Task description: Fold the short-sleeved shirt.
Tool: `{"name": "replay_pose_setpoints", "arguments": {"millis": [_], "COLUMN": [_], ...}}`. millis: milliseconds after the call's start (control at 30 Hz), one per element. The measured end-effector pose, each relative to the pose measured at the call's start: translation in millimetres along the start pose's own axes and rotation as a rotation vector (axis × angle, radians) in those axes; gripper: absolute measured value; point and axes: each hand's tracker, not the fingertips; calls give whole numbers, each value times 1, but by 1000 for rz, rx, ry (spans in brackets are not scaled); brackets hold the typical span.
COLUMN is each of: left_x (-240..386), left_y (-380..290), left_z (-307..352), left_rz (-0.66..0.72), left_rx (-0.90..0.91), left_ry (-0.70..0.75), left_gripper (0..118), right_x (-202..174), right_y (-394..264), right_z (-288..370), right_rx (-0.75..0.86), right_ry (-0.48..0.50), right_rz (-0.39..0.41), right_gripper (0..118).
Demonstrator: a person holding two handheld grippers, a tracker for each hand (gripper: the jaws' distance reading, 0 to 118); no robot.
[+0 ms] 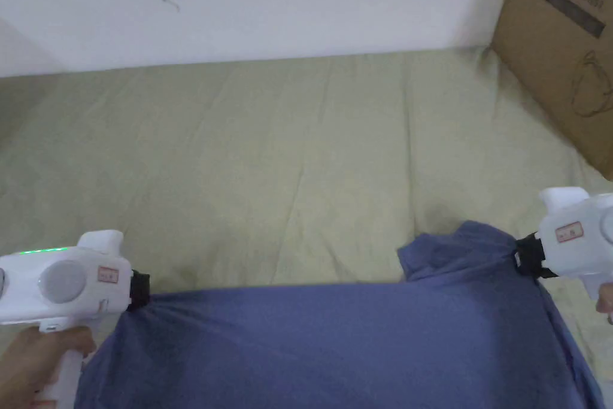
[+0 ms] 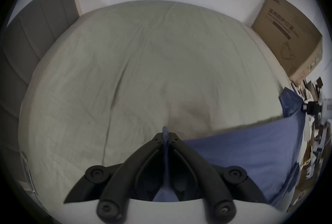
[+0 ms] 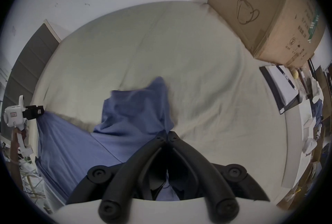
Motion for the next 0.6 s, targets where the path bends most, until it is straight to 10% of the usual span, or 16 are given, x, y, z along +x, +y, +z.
{"name": "replay_pose_setpoints", "arguments": {"millis": [600], "left_x": [-41], "left_y": [-200], "left_z": [182], "left_rz": [61], "left_rx": [79], "left_ry": [-71], "left_gripper": [1], "right_x": [-9], "right_y": [-212], "right_z": [130], "right_rx": [-60], "right_ry": [80], "right_rz": [74], "right_gripper": [0]}}
